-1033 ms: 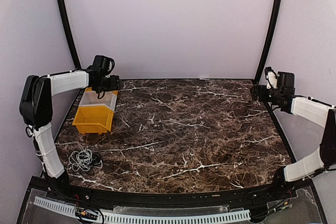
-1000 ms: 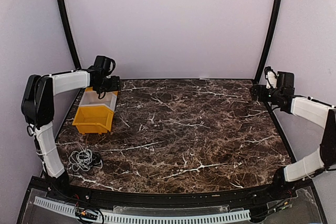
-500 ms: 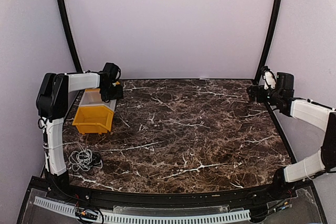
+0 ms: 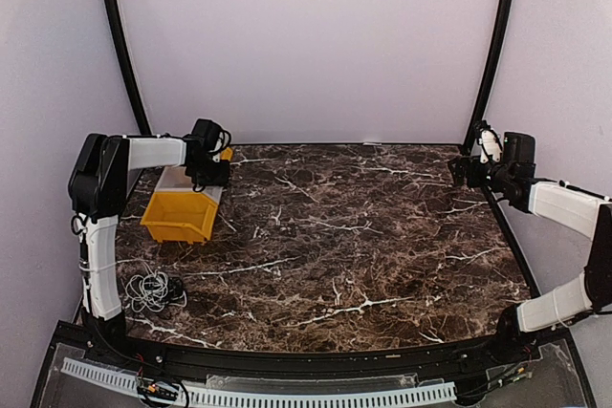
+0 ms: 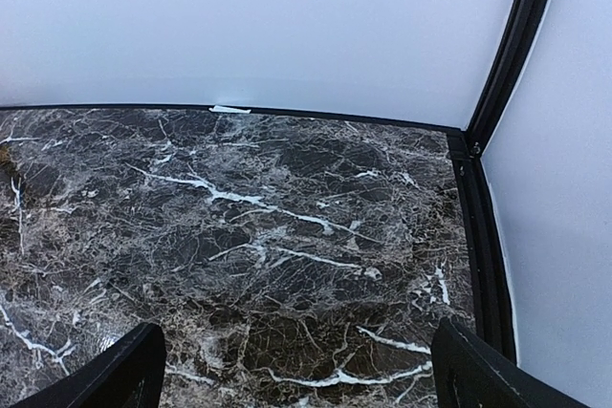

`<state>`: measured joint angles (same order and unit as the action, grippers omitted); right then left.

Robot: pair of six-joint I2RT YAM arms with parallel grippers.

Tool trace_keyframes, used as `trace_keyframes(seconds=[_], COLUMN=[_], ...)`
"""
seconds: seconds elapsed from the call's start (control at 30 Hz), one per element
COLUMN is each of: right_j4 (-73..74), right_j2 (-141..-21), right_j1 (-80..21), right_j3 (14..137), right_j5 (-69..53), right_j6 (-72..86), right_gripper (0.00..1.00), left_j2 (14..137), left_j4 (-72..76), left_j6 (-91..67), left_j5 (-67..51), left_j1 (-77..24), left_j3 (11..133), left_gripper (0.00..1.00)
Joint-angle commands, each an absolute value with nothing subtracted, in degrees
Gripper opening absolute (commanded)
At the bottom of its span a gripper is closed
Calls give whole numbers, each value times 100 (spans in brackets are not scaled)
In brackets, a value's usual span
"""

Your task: Untangle the cables

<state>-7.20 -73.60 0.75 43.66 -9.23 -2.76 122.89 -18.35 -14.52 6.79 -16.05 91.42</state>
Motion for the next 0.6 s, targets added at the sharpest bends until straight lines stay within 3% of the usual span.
trace_keyframes(seconds=[0.0, 0.57], right_j4=[-983, -993], right_j2=[-7316, -7207], right_j1=[35, 35], right_j3=[4299, 4263], right_j5=[-942, -1075], right_j6=[-340, -426], right_gripper=[99, 99], left_j2=[12212, 12128], left_j4=[-1518, -715], left_j6=[-1119, 1321], left_j5=[31, -1112], left_j1=[-1912, -4366], left_j3=[8927, 8464], left_gripper=[34, 25])
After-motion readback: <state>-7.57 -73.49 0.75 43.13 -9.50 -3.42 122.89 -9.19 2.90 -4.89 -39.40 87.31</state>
